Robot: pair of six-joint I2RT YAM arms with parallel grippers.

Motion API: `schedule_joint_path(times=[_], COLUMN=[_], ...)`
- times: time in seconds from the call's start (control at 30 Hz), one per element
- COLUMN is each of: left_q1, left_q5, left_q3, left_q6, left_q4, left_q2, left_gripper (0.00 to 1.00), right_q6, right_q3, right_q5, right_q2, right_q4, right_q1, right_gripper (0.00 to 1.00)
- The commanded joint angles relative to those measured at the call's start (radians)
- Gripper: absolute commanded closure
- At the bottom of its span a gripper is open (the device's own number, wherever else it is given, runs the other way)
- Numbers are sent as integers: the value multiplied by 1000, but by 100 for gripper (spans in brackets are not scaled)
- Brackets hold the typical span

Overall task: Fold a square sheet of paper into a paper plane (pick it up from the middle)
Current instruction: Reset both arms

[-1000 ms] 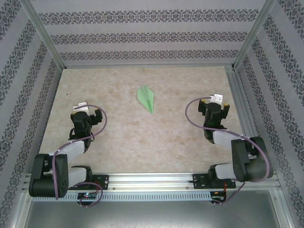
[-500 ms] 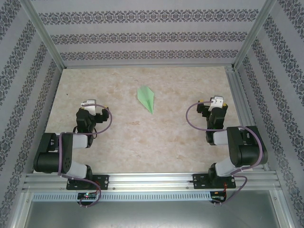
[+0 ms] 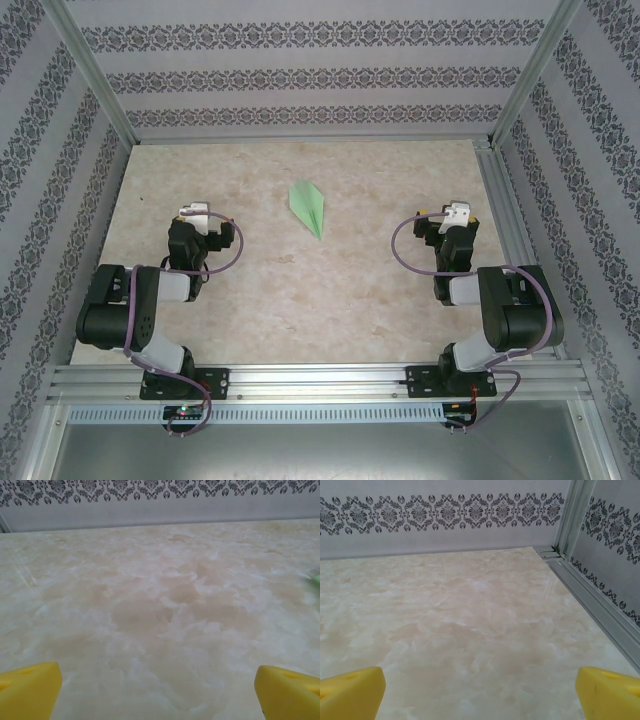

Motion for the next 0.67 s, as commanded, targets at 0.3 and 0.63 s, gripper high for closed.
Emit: schedule_joint_path(times=[0.3,0.63], left_q1=[-9,-10], left_q5=[-4,-4], left_q3=[23,25], left_q6=[35,35], left_q4=[-16,-20], left_q2=[7,10], left_gripper=[0,0], right_q6=[9,5], right_q3=[11,11], right_q5=[-26,-31], right_q2=[3,2], right_q4=[10,20], right_q1=[-12,-11], right_gripper=[2,2])
